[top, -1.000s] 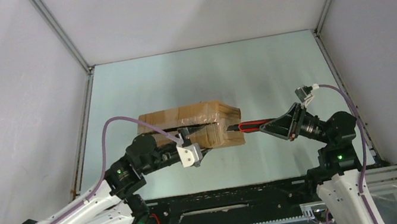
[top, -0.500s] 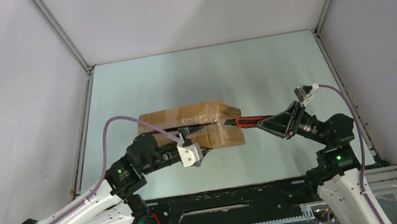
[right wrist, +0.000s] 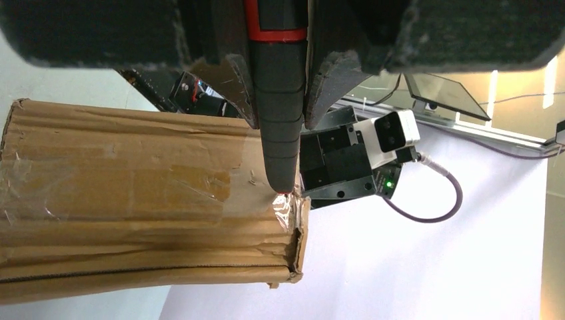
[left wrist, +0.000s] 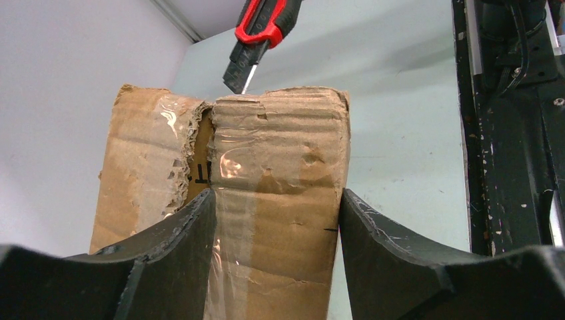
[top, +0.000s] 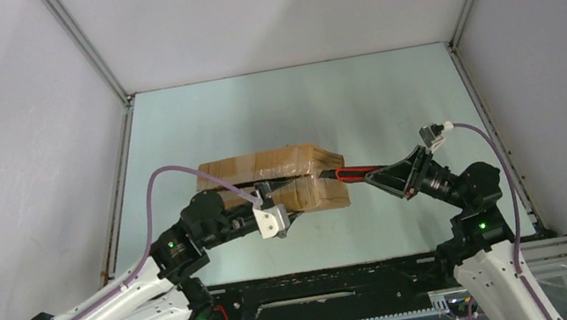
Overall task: Unpack the express box
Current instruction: Cut the express box at the center of the board.
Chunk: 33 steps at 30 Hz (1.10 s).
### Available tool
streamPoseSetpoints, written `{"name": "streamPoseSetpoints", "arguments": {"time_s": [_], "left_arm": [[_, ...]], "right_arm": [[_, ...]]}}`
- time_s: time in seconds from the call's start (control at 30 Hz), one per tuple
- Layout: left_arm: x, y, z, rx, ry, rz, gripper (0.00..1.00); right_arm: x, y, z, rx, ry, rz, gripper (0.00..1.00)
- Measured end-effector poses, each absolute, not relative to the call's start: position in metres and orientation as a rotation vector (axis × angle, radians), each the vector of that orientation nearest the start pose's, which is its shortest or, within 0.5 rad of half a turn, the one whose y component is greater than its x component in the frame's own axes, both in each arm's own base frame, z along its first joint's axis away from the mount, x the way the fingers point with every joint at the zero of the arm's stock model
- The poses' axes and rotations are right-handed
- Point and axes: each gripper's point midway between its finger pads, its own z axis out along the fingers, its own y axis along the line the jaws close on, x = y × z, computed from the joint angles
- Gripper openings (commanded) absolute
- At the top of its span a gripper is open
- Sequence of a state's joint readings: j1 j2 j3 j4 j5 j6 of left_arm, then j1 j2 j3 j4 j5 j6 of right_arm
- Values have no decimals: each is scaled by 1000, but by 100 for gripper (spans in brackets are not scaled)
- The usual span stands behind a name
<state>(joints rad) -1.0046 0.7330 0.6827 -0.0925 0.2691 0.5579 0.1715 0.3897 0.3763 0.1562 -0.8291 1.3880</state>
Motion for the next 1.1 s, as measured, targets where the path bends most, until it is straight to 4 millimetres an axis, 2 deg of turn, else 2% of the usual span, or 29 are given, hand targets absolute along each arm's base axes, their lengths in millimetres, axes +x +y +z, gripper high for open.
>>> {"name": "streamPoseSetpoints", "arguments": {"time_s": [0.3, 0.6, 1.1], "left_arm": [[147, -278, 267, 1360, 1085, -559, 28], [147, -278, 268, 1360, 1085, -560, 28], [147, -278, 268, 1360, 1084, -559, 28]], "right_arm": [[153, 192, 281, 240, 1778, 1803, 0], [157, 186, 279, 288, 1760, 1805, 0], [152, 189, 283, 260, 1740, 1852, 0]]}}
